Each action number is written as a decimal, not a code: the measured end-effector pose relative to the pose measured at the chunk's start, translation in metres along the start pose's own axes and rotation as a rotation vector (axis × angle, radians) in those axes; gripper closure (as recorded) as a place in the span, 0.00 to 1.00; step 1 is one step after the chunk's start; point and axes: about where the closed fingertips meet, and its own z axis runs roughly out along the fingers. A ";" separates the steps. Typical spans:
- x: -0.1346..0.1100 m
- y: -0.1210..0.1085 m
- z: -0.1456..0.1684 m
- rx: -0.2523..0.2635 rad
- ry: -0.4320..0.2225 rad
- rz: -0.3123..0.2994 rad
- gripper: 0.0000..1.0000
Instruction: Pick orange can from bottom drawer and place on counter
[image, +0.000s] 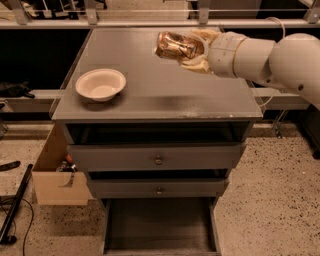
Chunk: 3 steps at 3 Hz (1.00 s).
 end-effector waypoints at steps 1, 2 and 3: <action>0.012 0.002 -0.003 0.015 0.034 -0.012 1.00; 0.017 -0.004 0.001 0.038 0.040 -0.009 1.00; 0.027 -0.012 0.013 0.075 0.032 0.043 0.97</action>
Offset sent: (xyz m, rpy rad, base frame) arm 0.0206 -0.0215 -0.0048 -0.0006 -0.0326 -0.0820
